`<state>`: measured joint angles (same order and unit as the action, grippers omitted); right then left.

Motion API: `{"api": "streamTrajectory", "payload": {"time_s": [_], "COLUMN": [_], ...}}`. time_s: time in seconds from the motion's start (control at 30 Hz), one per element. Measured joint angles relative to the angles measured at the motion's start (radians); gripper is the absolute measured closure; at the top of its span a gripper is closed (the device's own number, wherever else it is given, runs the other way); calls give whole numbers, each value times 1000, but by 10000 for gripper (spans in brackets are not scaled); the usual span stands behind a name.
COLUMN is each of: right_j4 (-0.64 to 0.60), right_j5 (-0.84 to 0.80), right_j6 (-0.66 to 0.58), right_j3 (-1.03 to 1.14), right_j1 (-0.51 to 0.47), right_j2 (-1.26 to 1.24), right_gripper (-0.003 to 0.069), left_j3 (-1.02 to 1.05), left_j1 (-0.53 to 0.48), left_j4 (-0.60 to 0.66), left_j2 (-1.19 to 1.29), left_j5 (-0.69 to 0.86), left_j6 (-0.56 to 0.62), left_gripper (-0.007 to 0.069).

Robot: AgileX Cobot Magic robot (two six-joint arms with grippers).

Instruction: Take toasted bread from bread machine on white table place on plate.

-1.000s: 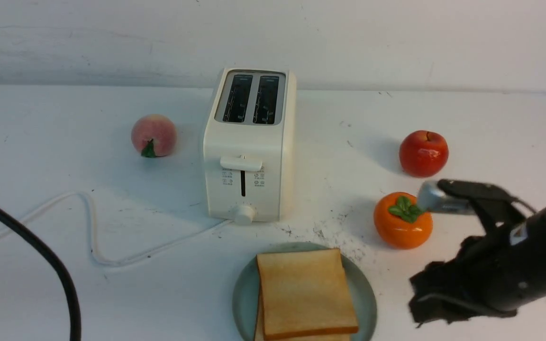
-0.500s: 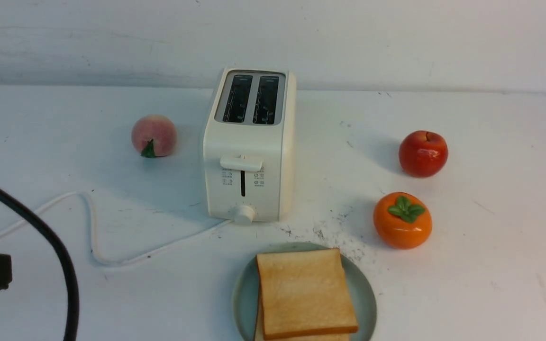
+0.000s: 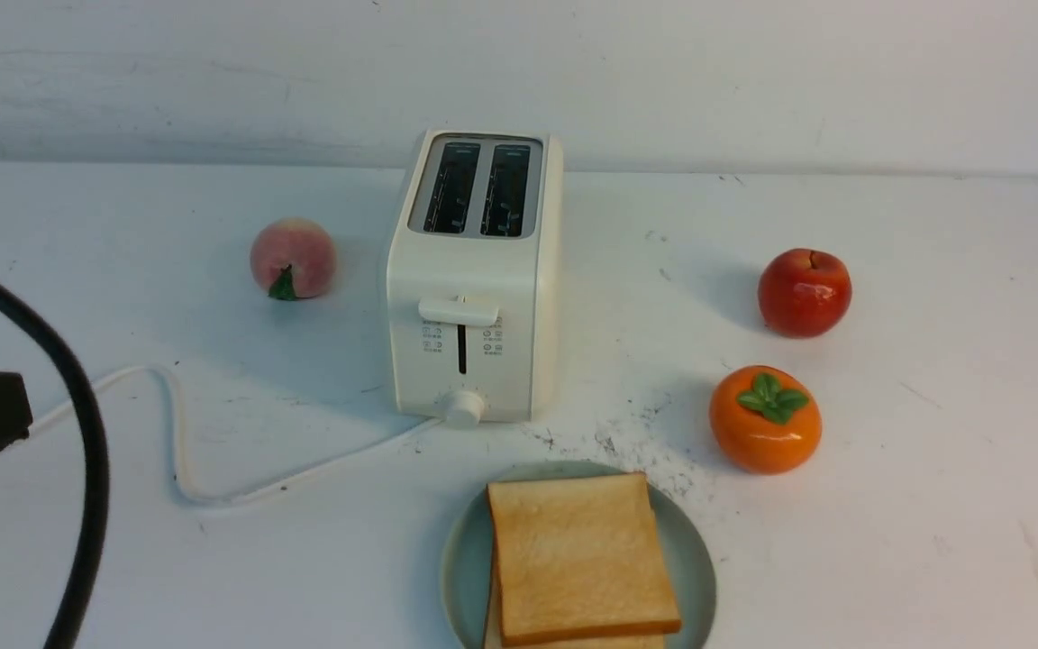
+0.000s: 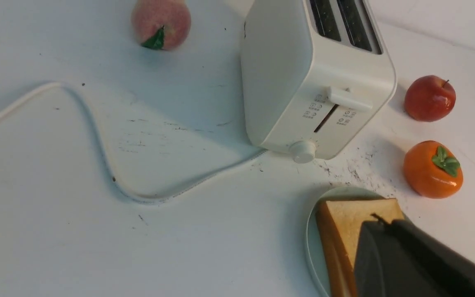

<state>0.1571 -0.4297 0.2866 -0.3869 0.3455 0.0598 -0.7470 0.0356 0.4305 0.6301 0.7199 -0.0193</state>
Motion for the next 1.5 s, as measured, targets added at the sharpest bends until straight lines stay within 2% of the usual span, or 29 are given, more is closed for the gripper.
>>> {"api": "streamTrajectory", "payload": {"time_s": [0.33, 0.67, 0.97, 1.2, 1.37, 1.5], "right_j4": [4, 4, 4, 4, 4, 4], "right_j5": [1, 1, 1, 1, 1, 1], "right_j6": [0, 0, 0, 0, 0, 0], "right_j3": [11, 11, 11, 11, 11, 11], "right_j1": [0, 0, 0, 0, 0, 0], "right_j2": [-1, -1, -1, -1, -1, -1], "right_gripper": [667, 660, 655, 648, 642, 638], "left_j3": [104, 238, 238, 238, 239, 261], "left_j1": [0, 0, 0, 0, 0, 0], "left_j4": [116, 154, 223, 218, 170, 78], "left_j2": [-125, -423, -500, -500, -500, -502], "left_j5": [-19, -5, 15, 16, -43, -95], "left_j6": [154, 163, 163, 172, 209, 190], "left_gripper": [638, 638, 638, 638, 634, 630]}}
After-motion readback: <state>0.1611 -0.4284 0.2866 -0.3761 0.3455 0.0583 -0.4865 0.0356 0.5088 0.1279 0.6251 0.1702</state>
